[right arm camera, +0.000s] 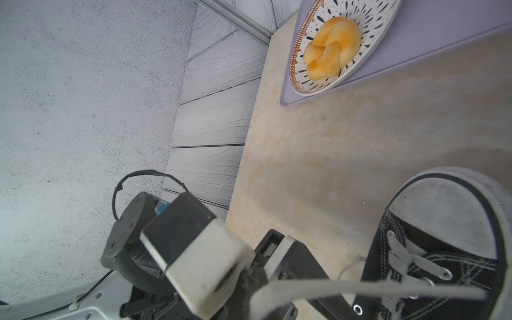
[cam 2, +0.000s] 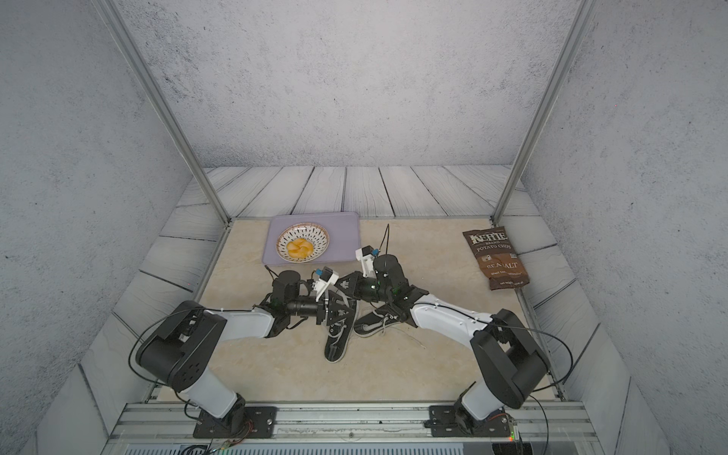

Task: Tie the shoes
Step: Cross the shoelace with the shoelace.

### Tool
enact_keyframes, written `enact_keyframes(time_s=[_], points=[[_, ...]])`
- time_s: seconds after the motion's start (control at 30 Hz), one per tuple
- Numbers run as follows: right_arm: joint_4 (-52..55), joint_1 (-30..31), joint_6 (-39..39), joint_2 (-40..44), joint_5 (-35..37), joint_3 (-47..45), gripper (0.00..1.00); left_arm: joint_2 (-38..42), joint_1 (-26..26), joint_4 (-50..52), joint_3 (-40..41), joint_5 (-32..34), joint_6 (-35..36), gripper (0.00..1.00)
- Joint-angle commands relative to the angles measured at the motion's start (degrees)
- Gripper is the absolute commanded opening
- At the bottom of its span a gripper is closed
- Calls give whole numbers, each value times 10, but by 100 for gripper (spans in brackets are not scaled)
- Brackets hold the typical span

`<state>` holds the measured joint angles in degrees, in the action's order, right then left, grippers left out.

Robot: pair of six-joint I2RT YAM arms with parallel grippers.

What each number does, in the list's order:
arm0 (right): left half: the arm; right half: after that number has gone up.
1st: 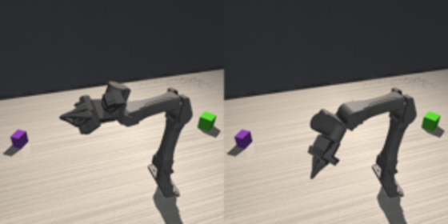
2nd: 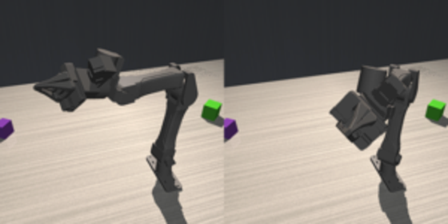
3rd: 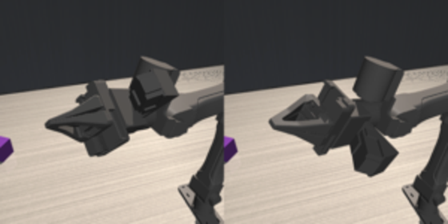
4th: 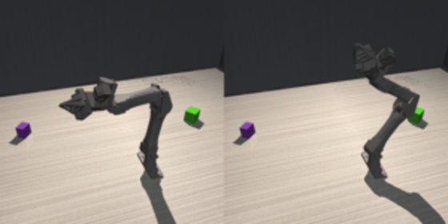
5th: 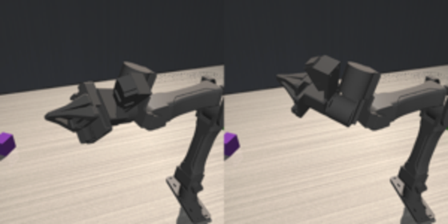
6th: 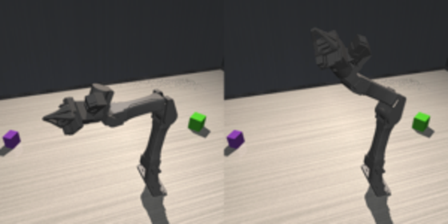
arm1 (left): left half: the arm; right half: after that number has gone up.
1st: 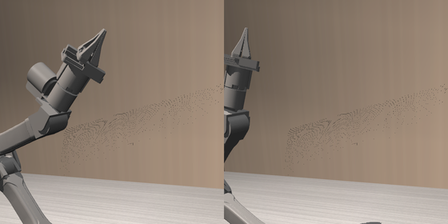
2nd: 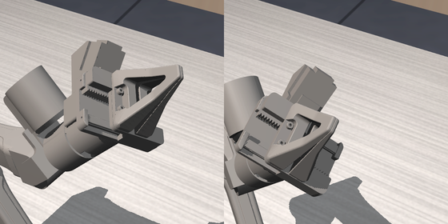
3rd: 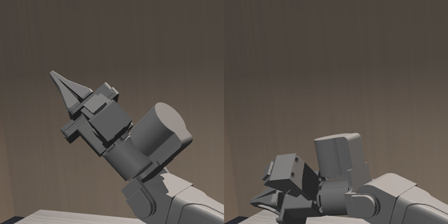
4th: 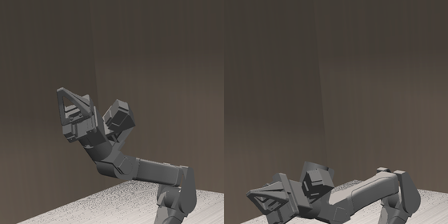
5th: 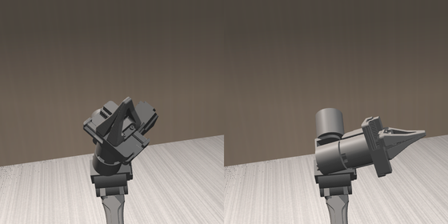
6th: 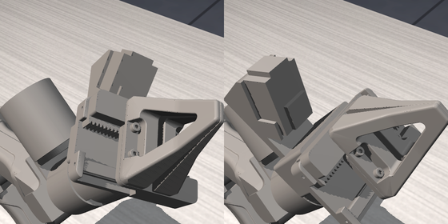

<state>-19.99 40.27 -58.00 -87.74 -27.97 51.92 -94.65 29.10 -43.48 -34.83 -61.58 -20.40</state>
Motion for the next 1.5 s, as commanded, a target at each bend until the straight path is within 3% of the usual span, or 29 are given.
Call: enact_keyframes(time_s=[0.0,0.17,0.47,0.67,1.03,1.27,1.47], points=[[12,-8,24,26,1,24,0,-17,12,-12,-8,-44,12,60],[17,-27,30,30,-2,33,0,-25,13,7,-7,-51,20,55],[23,-59,30,39,-11,40,0,-33,15,46,-11,-56,41,32],[40,-65,40,60,3,21,0,3,14,16,15,13,45,38],[31,-64,25,66,-7,25,0,-45,25,71,-40,-22,70,52],[30,-65,17,65,-5,23,0,-57,28,52,-40,-5,70,52],[35,-74,28,51,11,12,0,-40,23,13,-13,13,47,16]])
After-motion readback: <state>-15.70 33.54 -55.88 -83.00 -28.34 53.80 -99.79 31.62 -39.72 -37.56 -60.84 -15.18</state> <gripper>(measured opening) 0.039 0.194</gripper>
